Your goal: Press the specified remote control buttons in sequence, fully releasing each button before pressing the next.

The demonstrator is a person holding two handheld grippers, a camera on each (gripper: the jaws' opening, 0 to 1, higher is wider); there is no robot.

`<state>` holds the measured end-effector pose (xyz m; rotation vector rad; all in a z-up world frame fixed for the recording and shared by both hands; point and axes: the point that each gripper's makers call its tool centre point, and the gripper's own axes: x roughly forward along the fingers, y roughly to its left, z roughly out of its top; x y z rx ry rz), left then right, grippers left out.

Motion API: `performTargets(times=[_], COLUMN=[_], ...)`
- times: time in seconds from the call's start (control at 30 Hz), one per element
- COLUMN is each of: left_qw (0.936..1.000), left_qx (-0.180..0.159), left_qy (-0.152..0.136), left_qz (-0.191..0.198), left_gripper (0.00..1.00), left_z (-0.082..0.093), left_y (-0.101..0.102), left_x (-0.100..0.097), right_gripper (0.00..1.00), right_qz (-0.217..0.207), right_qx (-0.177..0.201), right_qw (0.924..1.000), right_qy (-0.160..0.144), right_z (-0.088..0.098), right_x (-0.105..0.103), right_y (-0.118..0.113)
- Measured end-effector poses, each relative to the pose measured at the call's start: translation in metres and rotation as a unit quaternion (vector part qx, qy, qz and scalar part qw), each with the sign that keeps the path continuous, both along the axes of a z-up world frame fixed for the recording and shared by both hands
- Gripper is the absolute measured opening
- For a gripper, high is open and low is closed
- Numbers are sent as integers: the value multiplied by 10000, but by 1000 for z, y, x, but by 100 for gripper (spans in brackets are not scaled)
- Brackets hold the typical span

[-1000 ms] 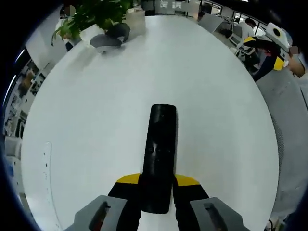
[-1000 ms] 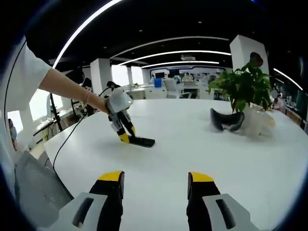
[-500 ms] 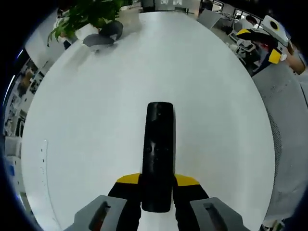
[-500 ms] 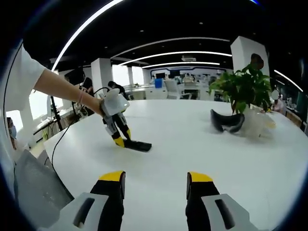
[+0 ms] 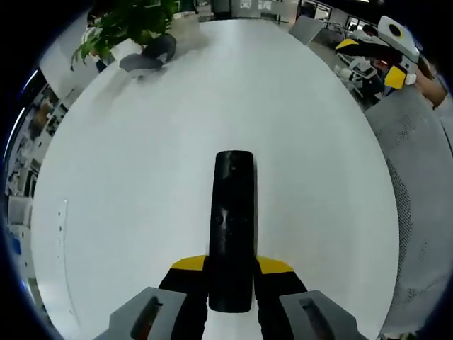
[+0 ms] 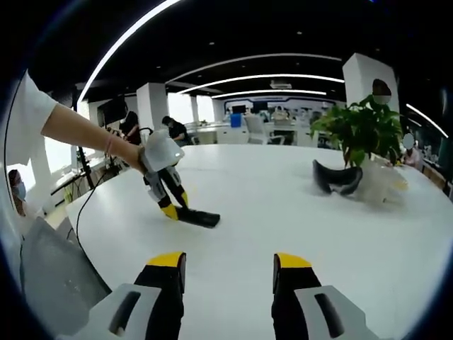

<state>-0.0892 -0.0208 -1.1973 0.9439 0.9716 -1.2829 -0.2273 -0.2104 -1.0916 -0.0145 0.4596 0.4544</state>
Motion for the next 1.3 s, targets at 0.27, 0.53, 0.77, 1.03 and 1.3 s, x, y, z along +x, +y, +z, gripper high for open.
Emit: performTargets(times=[0.27,0.53,0.77,1.03,1.3], left_qw=[10000,10000,9999,9999,9999], left_qx=[-15,-39,-101,-114,-134], left_qy=[-43,-55,-51,-47,-67], left_qz=[30,12,-16,8,-30], left_gripper=[24,24,24,24,24], left_z=[0,0,0,0,1], left_y=[1,1,2,3,3], left_x=[-12,-25,-39,-53,-71], right_gripper=[46,45,43,42,41], right_qz=[44,55,76,166,247], right_qx=[-45,-69,-58,-179,-246], right_qw=[10000,10000,9999,9996,9992], right_qy=[31,42,82,159,219], right_z=[-2,-2,-3,-7,-9], right_x=[-1,-2,-3,-4,-6], right_y=[1,1,2,5,7])
